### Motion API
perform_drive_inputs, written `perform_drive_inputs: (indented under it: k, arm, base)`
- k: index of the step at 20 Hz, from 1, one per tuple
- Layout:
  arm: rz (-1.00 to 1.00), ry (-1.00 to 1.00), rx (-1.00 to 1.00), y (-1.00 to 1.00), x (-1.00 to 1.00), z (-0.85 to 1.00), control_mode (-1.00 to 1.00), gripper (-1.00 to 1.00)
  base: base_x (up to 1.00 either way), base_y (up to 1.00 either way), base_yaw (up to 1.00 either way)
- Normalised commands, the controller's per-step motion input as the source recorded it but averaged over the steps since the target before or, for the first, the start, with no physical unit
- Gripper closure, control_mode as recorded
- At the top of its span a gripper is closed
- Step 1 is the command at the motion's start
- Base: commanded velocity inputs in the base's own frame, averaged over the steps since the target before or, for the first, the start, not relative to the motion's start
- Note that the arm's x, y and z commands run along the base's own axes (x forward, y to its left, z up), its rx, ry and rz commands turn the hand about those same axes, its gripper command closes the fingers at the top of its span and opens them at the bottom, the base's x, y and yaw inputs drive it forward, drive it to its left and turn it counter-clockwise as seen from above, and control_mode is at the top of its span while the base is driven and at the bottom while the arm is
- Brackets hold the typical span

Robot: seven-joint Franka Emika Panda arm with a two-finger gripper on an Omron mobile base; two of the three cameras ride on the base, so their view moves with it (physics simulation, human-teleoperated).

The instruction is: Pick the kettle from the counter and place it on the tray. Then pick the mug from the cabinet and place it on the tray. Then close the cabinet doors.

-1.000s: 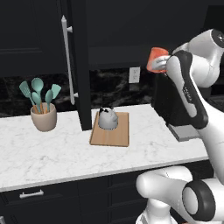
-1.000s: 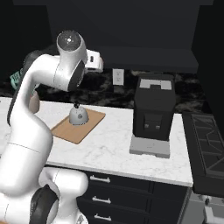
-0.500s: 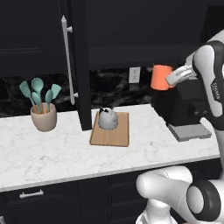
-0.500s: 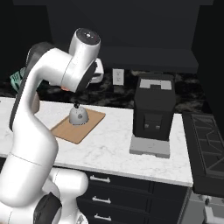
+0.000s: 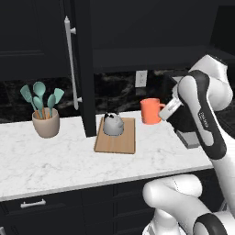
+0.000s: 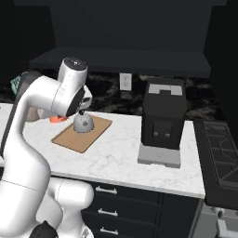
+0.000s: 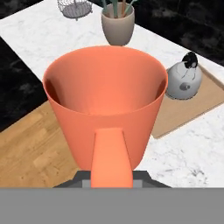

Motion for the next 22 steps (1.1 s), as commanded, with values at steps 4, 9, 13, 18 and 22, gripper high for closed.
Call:
perform_drive_inputs:
  k: [4,9,13,18,22]
  arm:
    - [0.06,-0.02,-0.02,0.45,0.15,-0.99,-1.0,1.0]
    - [0.0,-0.09,0.0,0.02,0.35,-0.97,-1.0,1.0]
    - [0.01,-0.05,0.0,0.0,0.55,-0.88,-1.0,1.0]
    - [0.03,0.06,0.0,0.1,0.73,-0.36,-1.0,1.0]
    - [0.01,0.04,0.0,0.1,0.62,-0.23,-1.0,1.0]
  base:
    - [0.0,0.0,0.0]
    - [0.0,0.0,0.0]
    - [0.0,0.0,0.0]
    - [0.0,0.0,0.0]
    - [0.0,0.0,0.0]
